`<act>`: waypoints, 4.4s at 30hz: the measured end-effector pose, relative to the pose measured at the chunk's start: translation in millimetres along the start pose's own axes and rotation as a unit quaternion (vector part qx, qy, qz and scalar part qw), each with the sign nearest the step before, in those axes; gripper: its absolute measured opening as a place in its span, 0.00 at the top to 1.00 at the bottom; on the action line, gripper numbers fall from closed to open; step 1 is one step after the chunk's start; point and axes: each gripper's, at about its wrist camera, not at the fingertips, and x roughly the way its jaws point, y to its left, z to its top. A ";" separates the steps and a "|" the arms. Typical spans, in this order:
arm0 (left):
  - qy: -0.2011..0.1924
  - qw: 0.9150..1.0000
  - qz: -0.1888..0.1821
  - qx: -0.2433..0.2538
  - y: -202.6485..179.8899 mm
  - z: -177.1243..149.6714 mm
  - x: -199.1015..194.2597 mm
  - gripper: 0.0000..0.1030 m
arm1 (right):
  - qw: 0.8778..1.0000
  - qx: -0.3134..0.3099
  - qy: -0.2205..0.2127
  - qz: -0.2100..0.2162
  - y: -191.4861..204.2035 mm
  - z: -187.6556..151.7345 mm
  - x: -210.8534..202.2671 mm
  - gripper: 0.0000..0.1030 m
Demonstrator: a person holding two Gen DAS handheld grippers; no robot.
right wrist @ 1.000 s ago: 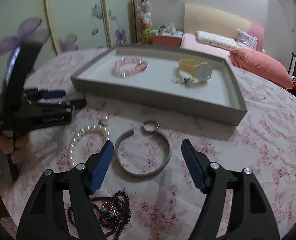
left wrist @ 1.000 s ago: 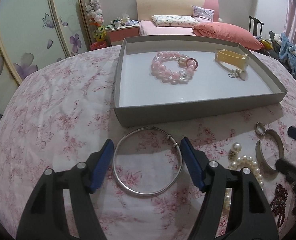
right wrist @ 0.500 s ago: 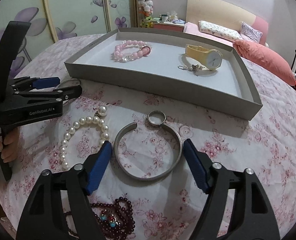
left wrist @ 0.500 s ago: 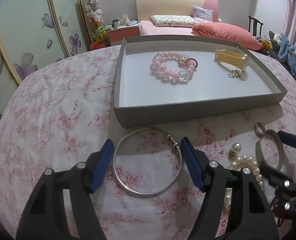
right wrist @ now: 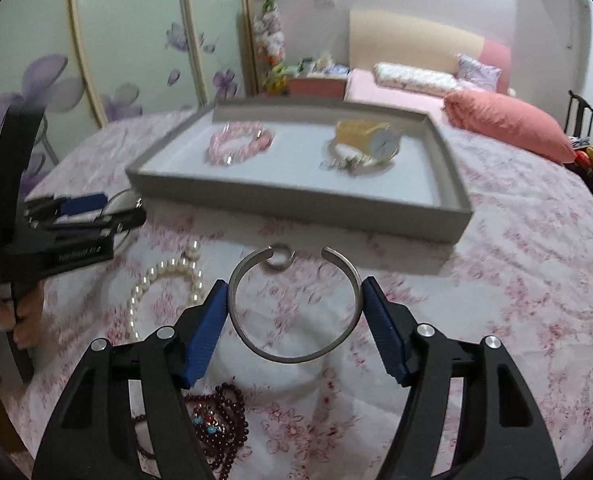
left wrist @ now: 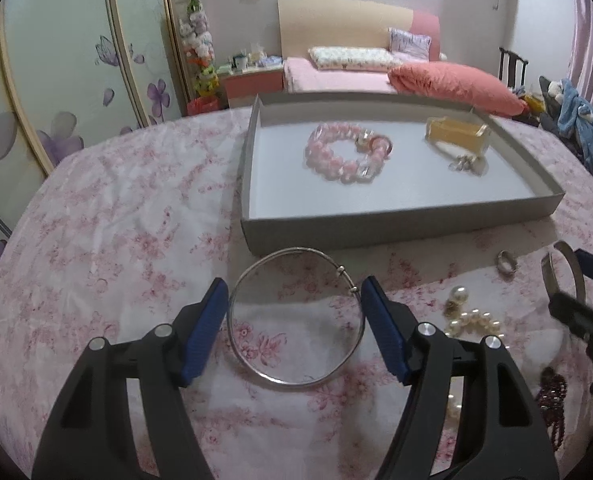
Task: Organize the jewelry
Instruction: 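Grasp the silver bangle with left tool while right tool grasps the silver cuff, then carry bangle into grey tray with left tool while right tool sets cuff there, then grasp the pearl strand with the left tool while the right tool grasps the silver ring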
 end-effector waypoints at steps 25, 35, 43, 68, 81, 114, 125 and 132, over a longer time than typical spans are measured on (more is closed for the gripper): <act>-0.125 0.992 0.000 -0.012 -17.6 1.4 -67.8 0.36 | 0.988 0.027 -0.154 -0.011 1.1 12.4 -43.5 0.35; -0.165 0.986 0.016 -0.025 -19.1 2.6 -88.1 0.36 | 0.978 0.020 -0.204 -0.030 7.5 12.9 -58.4 0.35; -0.222 0.973 0.049 -0.031 -29.7 3.5 -112.3 0.36 | 0.960 0.014 -0.271 -0.069 17.4 17.0 -73.9 0.35; -0.254 0.963 0.079 -0.047 -50.9 49.4 -87.5 0.36 | 0.930 0.028 -0.344 -0.127 2.9 57.3 -47.9 0.35; -0.201 0.978 0.041 -0.037 -48.9 91.2 -9.5 0.36 | 0.967 0.067 -0.233 -0.082 -40.4 91.6 22.9 0.35; -0.122 0.991 0.002 -0.060 -23.9 99.4 32.6 0.30 | 0.980 0.115 -0.157 -0.038 -64.8 102.8 35.0 0.28; -0.092 0.994 -0.052 -0.025 -6.9 34.0 -27.2 0.30 | 0.985 0.067 -0.156 -0.030 -44.8 62.1 -12.5 0.28; -0.011 0.992 -0.121 0.032 -35.0 -13.6 -28.1 0.55 | 0.989 0.047 -0.138 -0.025 -32.7 35.8 -25.6 0.28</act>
